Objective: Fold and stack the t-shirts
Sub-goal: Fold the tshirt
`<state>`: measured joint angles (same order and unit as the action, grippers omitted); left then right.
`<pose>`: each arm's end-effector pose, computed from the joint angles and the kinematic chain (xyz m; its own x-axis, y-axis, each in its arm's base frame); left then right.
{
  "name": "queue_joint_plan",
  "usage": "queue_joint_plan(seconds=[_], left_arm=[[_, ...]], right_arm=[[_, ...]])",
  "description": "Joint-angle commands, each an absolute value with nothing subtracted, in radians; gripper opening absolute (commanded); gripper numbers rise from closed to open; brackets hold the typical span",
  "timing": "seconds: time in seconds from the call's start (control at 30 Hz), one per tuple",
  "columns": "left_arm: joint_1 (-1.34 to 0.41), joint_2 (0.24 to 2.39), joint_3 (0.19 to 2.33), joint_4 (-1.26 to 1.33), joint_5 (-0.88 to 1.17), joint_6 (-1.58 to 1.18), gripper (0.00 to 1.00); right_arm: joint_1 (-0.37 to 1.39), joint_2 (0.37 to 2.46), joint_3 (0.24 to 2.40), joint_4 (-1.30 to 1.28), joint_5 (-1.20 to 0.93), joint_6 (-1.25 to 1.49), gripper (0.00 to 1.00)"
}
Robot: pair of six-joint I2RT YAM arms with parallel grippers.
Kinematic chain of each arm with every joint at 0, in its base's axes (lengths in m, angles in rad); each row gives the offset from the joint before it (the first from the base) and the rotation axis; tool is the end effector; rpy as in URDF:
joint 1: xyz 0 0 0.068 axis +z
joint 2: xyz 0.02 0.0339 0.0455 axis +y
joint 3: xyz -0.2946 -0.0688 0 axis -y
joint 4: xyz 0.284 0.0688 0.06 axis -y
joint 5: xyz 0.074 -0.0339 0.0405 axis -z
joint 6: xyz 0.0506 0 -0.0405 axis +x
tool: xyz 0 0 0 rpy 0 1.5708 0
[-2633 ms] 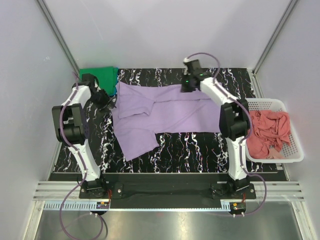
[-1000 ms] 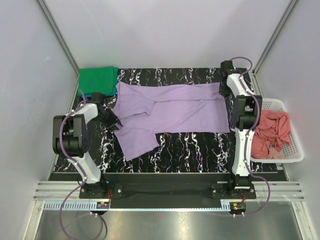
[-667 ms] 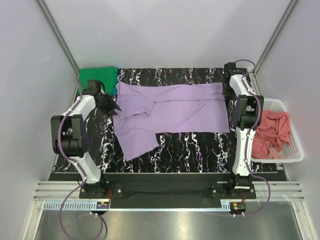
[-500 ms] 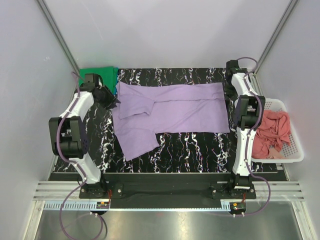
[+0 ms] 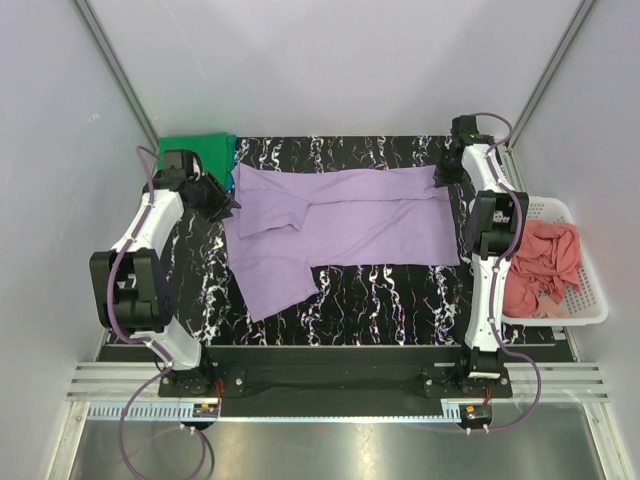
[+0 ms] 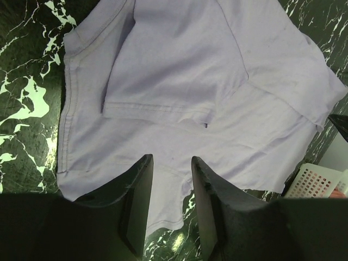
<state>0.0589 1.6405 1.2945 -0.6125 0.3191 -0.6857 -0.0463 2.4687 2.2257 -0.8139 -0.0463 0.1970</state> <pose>0.3984 0.0076 0.2676 -0.7109 -0.6442 -0.2823 -0.4212 0.7113 -0.5626 0.6012 -0.0255 0.1786 -0.8485 0.2350 -0.4742 0.1933 0.9717 0.1357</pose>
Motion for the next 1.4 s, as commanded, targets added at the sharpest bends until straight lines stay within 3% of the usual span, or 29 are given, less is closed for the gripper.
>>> queue_joint_plan(seconds=[0.0,0.33,0.5,0.6,0.7,0.73,0.83,0.87,0.97,1.13,1.37], left_arm=[[0.061,1.602,1.31,-0.623,0.334,-0.675,0.4],[0.061,1.598,1.325,-0.65,0.312,-0.678,0.4],[0.06,1.591,1.331,-0.692,0.259,-0.641,0.42],[0.061,1.56,1.315,-0.736,0.23,-0.605,0.48],[0.058,1.473,1.243,-0.765,0.229,-0.543,0.53],[0.058,1.448,1.17,-0.77,0.233,-0.526,0.53],[0.046,1.346,1.009,-0.796,0.236,-0.538,0.54],[0.028,1.319,0.964,-0.801,0.236,-0.548,0.54],[-0.03,1.224,0.826,-0.772,0.29,-0.604,0.54],[-0.153,1.135,0.695,-0.747,0.316,-0.75,0.54],[-0.239,1.002,0.523,-0.706,0.253,-0.88,0.52]], right_arm=[[-0.043,2.525,2.264,-0.83,-0.019,0.227,0.0],[-0.043,2.517,2.218,-0.865,0.358,0.204,0.0],[-0.043,2.47,2.184,-0.815,0.245,0.189,0.01],[-0.038,2.433,2.212,-0.805,0.096,0.195,0.09],[-0.011,2.35,2.255,-0.844,0.084,0.218,0.22],[-0.006,2.329,2.276,-0.866,0.075,0.228,0.29],[-0.006,2.241,2.264,-0.989,0.049,0.293,0.36],[0.027,2.211,2.203,-1.03,0.054,0.301,0.44],[0.081,2.025,1.958,-0.991,0.074,0.282,0.51],[0.103,1.786,1.67,-1.012,-0.029,0.34,0.53],[0.103,1.6,1.494,-1.04,-0.043,0.331,0.51]])
